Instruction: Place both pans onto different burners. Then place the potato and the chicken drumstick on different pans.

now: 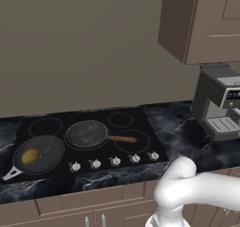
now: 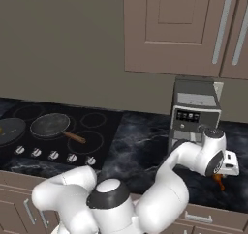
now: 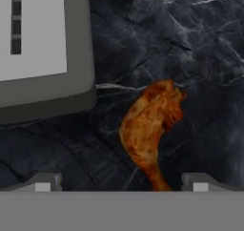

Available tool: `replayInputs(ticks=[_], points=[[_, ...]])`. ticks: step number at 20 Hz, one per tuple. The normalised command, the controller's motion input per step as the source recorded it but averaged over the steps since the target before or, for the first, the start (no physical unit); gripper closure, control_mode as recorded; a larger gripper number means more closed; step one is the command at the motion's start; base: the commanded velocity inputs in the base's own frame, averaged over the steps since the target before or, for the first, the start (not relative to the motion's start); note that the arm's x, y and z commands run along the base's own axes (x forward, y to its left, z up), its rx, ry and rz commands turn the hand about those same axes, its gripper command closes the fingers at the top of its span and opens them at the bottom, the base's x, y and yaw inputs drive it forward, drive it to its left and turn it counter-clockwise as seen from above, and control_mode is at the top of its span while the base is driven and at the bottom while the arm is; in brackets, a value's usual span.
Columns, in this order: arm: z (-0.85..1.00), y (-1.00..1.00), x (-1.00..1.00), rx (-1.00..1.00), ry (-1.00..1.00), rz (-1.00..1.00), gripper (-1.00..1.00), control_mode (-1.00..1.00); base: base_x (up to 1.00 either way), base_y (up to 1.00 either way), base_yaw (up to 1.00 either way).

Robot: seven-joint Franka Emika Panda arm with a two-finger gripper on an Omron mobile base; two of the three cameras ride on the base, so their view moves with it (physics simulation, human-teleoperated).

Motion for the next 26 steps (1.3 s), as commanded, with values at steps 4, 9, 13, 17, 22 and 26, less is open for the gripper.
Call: replayInputs(ticks=[4, 9, 13, 17, 22, 26], points=[[-0.05, -0.18, 0.01, 0.06, 0.00, 0.00, -1.00, -1.00, 0.00, 0.00, 0.00], [-0.06, -0.15, 0.04, 0.04, 0.00, 0.00, -1.00, -1.00, 0.00, 0.00, 0.00], [-0.14, -0.05, 0.13, 0.01, 0.00, 0.00, -1.00, -1.00, 0.00, 0.00, 0.00], [-0.18, 0.00, 0.17, 0.00, 0.00, 0.00, -1.00, -1.00, 0.00, 0.00, 0.00], [-0.14, -0.01, 0.08, 0.01, 0.00, 0.00, -1.00, -1.00, 0.00, 0.00, 0.00], [-0.18, -0.09, 0.00, 0.03, 0.00, 0.00, -1.00, -1.00, 0.00, 0.00, 0.00]])
